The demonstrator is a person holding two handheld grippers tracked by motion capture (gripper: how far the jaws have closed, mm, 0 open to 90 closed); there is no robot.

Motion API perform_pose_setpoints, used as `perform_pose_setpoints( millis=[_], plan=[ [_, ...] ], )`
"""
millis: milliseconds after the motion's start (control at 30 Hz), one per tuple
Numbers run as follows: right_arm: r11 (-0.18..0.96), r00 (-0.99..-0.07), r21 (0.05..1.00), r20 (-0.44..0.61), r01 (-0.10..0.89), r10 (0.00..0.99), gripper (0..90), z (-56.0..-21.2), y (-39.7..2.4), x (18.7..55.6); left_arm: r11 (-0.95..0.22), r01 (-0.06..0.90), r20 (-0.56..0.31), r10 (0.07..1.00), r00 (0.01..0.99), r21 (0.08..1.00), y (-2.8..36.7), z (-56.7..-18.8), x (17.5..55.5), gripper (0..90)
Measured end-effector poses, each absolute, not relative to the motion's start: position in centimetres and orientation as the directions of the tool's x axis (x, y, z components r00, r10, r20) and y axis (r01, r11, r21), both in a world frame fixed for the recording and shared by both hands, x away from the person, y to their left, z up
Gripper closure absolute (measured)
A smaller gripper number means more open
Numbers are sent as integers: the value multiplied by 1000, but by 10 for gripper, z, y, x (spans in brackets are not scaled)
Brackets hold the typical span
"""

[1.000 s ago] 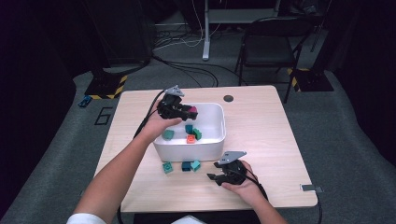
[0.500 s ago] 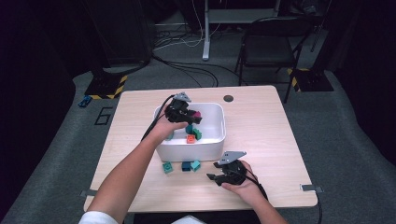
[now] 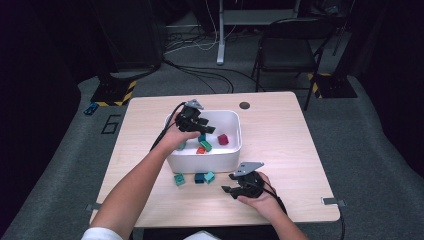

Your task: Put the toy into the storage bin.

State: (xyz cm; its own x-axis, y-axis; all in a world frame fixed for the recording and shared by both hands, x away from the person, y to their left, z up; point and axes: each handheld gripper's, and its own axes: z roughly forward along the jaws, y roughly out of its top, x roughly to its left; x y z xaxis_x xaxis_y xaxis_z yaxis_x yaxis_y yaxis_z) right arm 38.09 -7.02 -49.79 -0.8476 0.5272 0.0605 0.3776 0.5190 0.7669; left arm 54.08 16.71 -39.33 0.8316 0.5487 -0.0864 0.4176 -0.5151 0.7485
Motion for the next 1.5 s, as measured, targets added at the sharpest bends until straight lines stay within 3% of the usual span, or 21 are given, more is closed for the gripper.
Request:
perform_pose_setpoints(
  millis=[867, 1500],
  plan=[
    [507, -837, 766, 72, 395, 542, 448, -498, -70, 381, -489, 276, 2, 494, 869, 828, 231, -319, 456, 472],
    [511, -840, 767, 65, 387, 539, 448, -498, -70, 380, -499, 258, 34, 503, 864, 827, 276, -325, 398, 472]
  ],
)
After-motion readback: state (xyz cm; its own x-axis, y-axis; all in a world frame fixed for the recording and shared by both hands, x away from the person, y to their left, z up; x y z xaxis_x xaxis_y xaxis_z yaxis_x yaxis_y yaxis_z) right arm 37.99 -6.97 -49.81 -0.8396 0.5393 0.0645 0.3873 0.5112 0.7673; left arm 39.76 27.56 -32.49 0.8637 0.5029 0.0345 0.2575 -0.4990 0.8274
